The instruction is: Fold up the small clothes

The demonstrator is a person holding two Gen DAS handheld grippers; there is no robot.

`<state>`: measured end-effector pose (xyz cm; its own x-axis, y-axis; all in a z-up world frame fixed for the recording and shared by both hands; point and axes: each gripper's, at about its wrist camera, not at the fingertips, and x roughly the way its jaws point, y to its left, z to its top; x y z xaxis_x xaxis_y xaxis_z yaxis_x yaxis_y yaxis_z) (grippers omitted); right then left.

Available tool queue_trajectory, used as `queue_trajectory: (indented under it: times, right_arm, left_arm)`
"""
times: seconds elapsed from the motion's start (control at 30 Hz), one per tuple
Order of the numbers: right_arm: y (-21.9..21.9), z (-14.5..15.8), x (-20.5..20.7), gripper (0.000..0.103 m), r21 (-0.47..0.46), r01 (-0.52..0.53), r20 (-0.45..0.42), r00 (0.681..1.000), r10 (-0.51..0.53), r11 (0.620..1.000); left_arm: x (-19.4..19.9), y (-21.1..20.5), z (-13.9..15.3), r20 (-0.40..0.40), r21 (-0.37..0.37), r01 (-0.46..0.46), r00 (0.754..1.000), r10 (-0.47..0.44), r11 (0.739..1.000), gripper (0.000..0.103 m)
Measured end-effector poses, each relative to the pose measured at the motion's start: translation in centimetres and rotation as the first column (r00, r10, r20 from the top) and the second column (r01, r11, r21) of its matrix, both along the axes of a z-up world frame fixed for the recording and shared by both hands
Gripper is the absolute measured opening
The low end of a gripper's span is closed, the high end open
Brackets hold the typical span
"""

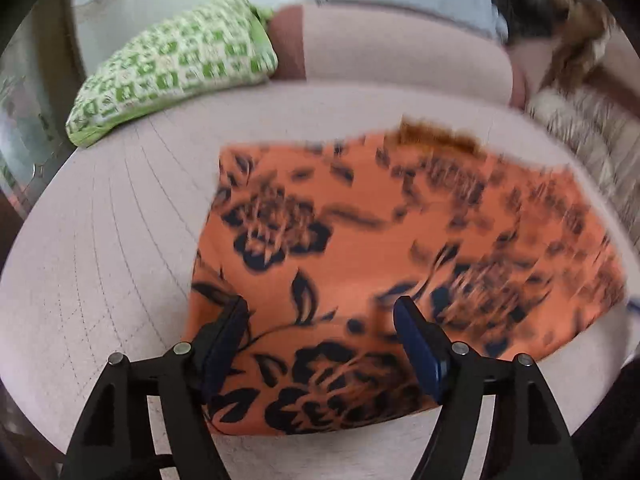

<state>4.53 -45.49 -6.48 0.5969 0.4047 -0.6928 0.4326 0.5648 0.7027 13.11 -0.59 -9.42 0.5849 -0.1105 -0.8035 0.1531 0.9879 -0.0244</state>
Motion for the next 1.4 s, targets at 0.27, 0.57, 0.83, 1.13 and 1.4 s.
queue_trajectory:
  times: [0.27,0.57,0.83,1.13,1.4]
  right_arm:
    - [-1.2,-3.0,0.1,0.075,0.157,0.114,-0.022,0.993,-0.112,0.981]
    - [-2.0,-4.4,1.3,0.011,0.171,0.194,-0.058,0.981,-0.186,0.966]
    - [-0.7,-3.3,1.6,0.017,-0.050,0.055,-0.112,0.992,-0.060,0.997]
    - [-5.6,2.5,6.0,0.078,-0.119,-0.022,0.083,0.996,0.032,0.993]
    - [-4.6,-4.0,19.0,0.048,-0.080,-0.239,-0.071,0.970,0.234,0.968]
  left_arm:
    - [1.0,-5.2,1.3,0.010,-0.111,0.043,0.999,-0.042,0.993,0.076]
    - [1.8,-10.7,-1.4,-0.053,-0.070,0.086,0.995,-0.090,0.994,0.076]
    - [2.5,-12.5,-1.2,-0.037,-0.041,0.117,0.992,-0.118,0.992,0.076]
    - [2.4,-13.2,-2.6,-0.037,0.020,0.148,0.988,-0.147,0.989,0.077]
    - [2.2,-13.2,-2.9,-0.026,0.018,0.156,0.987,-0.156,0.988,0.078]
